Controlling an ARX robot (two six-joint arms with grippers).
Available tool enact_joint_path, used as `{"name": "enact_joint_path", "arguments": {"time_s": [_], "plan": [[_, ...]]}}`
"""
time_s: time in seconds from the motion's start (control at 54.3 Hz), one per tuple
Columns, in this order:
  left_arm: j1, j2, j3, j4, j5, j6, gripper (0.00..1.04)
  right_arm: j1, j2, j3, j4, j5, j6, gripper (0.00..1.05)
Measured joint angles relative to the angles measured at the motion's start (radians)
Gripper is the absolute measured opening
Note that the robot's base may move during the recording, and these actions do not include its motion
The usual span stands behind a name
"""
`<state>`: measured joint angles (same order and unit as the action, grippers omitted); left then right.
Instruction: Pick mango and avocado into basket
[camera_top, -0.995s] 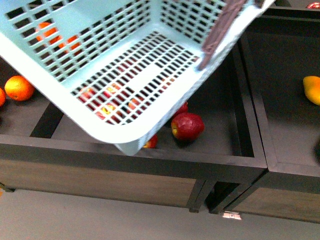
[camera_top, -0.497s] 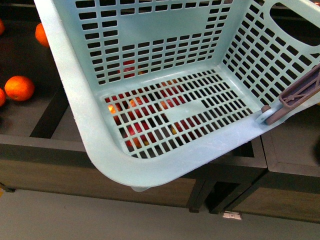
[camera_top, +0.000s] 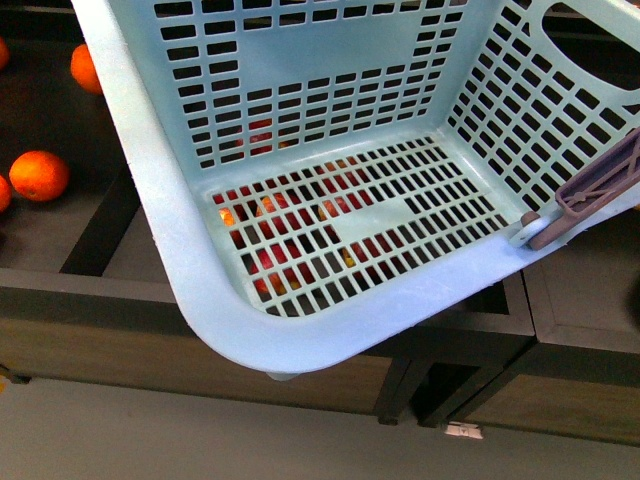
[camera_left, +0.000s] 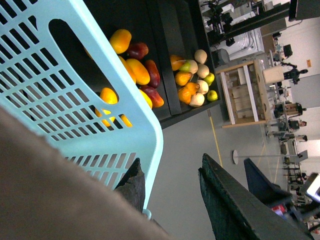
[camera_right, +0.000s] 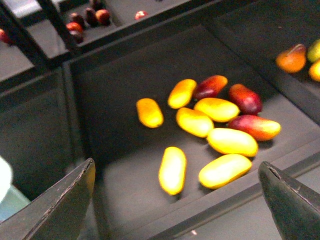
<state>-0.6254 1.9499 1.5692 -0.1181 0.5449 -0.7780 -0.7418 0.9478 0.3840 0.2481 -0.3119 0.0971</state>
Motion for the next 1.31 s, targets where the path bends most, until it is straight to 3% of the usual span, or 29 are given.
{"name": "enact_joint_path", "arguments": {"time_s": [0.184, 0.534, 0.829, 1.308], "plan": [[-0.002, 0.0, 0.0, 0.0, 0.005, 0.0, 0.31, -0.001, 0.47, 0.176, 0.14, 0.024, -0.14, 0.96], [-0.002, 0.0, 0.0, 0.0, 0.002, 0.0, 0.31, 0.137, 1.094, 0.589, 0.027, 0.097, -0.192, 0.96], [-0.002, 0.0, 0.0, 0.0, 0.002, 0.001, 0.31, 0.24, 1.394, 0.877, -0.105, 0.184, -0.156, 0.96], [-0.002, 0.0, 0.0, 0.0, 0.002, 0.001, 0.31, 0.303, 1.663, 1.172, -0.248, 0.241, -0.111, 0.96]]}}
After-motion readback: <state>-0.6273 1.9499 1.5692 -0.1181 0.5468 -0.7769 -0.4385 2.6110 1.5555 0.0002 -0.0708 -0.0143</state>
